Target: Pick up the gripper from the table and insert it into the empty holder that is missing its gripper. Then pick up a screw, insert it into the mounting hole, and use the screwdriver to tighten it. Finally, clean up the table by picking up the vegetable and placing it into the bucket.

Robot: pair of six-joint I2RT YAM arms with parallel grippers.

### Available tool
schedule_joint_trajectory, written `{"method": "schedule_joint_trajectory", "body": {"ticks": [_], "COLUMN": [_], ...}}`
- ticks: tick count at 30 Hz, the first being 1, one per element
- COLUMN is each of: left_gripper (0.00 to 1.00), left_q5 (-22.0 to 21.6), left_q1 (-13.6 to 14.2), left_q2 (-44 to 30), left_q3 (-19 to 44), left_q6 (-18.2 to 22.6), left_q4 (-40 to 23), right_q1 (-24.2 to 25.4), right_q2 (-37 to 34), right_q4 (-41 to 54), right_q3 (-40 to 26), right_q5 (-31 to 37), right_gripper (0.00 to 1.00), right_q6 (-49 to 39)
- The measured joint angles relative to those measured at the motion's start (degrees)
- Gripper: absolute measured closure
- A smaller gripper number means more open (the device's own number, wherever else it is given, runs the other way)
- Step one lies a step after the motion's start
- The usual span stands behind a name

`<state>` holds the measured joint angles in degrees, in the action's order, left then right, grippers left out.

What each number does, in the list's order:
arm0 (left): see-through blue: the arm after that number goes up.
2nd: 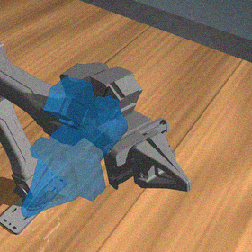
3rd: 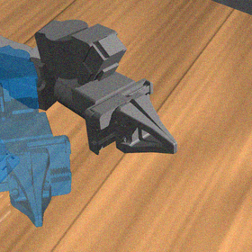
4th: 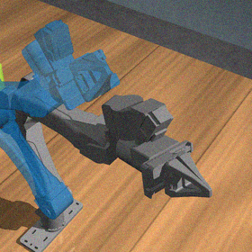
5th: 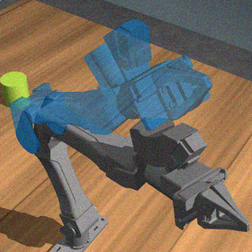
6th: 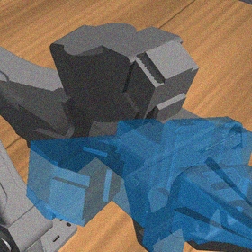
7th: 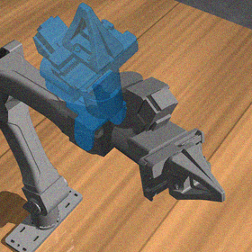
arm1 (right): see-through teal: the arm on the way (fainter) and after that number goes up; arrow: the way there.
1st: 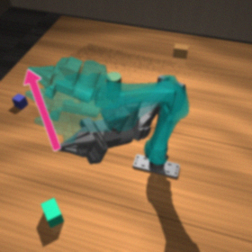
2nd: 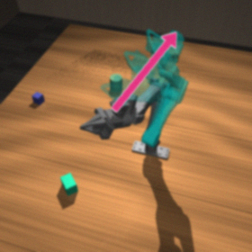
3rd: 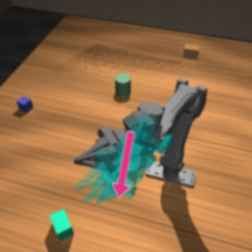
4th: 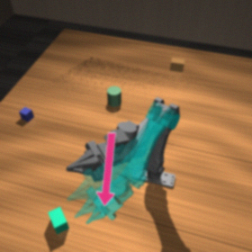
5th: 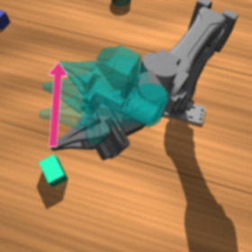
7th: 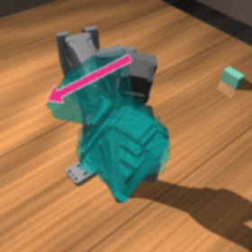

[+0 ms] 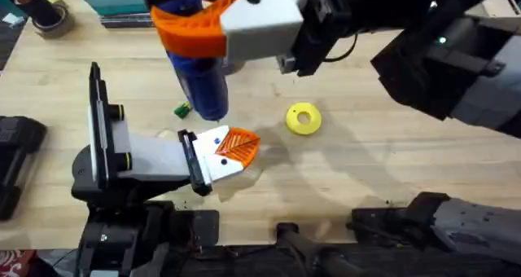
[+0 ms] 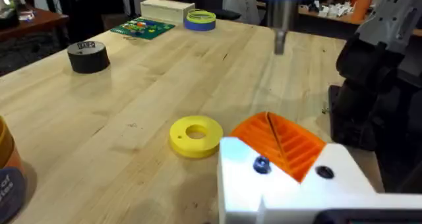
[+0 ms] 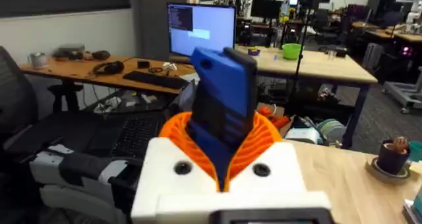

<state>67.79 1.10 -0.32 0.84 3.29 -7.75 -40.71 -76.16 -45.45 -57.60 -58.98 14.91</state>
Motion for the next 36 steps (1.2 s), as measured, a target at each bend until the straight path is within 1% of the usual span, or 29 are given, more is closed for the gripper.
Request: {"method": "schedule_joint_trajectory", "body": {"ticks": [20,28,36], "left_gripper": [0.996,0.996,0.996], "left_q5": [0.00,0.00,0.00], "left_q1": [0.00,0.00,0.00], "left_q2": [0.00,0.00,0.00], "left_q3": [0.00,0.00,0.00], "left_q6": [0.02,0.01,0.02], "left_q4": [0.00,0.00,0.00], "right_q1": [-1.47,-2.40,-2.62], "right_q2": [-0.03,-1.66,-1.86], "right_q4": [-0.01,-0.16,-0.22], "right_q3": [0.47,0.47,1.04], "right_q5": [0.00,0.02,0.04], "right_gripper": [0.977,0.977,0.977], "right_q6": [0.05,-0.23,-0.67]}}
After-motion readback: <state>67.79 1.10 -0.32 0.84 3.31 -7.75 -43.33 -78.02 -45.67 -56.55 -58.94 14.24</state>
